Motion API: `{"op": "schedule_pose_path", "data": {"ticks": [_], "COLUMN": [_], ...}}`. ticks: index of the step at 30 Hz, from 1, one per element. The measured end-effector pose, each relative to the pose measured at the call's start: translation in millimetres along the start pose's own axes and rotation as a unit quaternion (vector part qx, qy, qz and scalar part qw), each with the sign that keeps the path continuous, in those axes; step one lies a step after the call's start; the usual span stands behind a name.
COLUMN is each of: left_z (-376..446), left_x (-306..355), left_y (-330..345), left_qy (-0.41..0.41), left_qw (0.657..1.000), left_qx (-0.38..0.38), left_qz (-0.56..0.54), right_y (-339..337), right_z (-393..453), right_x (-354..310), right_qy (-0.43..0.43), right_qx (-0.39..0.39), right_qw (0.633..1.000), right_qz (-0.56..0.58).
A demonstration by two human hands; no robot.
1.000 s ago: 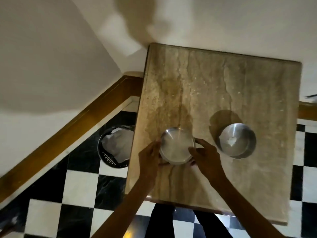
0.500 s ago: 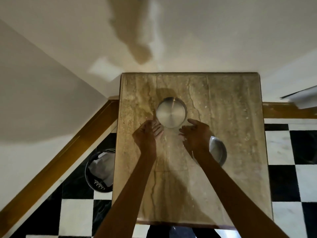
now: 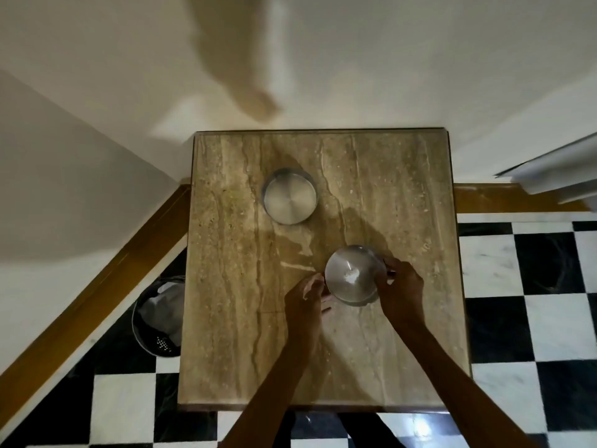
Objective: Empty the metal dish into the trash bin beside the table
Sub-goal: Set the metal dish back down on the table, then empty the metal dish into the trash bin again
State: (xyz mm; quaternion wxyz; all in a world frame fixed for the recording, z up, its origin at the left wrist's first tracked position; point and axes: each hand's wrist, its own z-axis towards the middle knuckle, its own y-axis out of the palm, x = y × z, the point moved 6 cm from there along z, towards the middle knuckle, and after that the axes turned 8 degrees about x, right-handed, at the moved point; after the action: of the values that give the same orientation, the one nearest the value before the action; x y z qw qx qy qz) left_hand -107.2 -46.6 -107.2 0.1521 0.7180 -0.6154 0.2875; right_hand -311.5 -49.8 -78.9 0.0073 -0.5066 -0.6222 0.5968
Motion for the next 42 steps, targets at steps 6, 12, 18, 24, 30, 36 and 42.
{"op": "schedule_pose_path", "data": {"ticks": [6,12,18,24,30,36,42], "left_z": [-0.8,-26.9,-45.9,-1.0,78.0,160.2,183.0], "left_x": [-8.9,-20.6,-6.2,4.0,-7.3,-45.1,-32.7], "left_y": [-14.1,-61.5,-168.7,-286.4,-345.8,-357.7,-368.0], "left_qy": [-0.037,-0.204,-0.251,-0.197,-0.191,-0.174,0.261], "left_qw": [0.996,0.907,0.809,0.835,0.857,0.957,0.917], "left_qx": [0.024,-0.219,-0.212,-0.113,-0.044,0.044,0.043], "left_qz": [-0.073,-0.297,-0.487,-0.501,-0.476,-0.229,0.3], "right_y": [-2.4,12.5,79.4,169.9,254.1,294.8,301.6], "right_z": [-17.2,-85.0,-169.6,-222.9,-233.8,-223.5,-248.8], "right_x": [-7.7,-68.3,-124.5,-197.0,-228.2,-227.9,-237.0], "right_qy": [0.012,-0.038,-0.044,-0.121,-0.201,-0.249,-0.45], "right_qx": [-0.007,-0.081,-0.175,-0.237,-0.282,-0.274,-0.281], "right_qw": [1.0,0.994,0.981,0.962,0.937,0.929,0.838], "right_qz": [0.027,0.056,0.07,0.06,0.035,0.026,-0.128]}}
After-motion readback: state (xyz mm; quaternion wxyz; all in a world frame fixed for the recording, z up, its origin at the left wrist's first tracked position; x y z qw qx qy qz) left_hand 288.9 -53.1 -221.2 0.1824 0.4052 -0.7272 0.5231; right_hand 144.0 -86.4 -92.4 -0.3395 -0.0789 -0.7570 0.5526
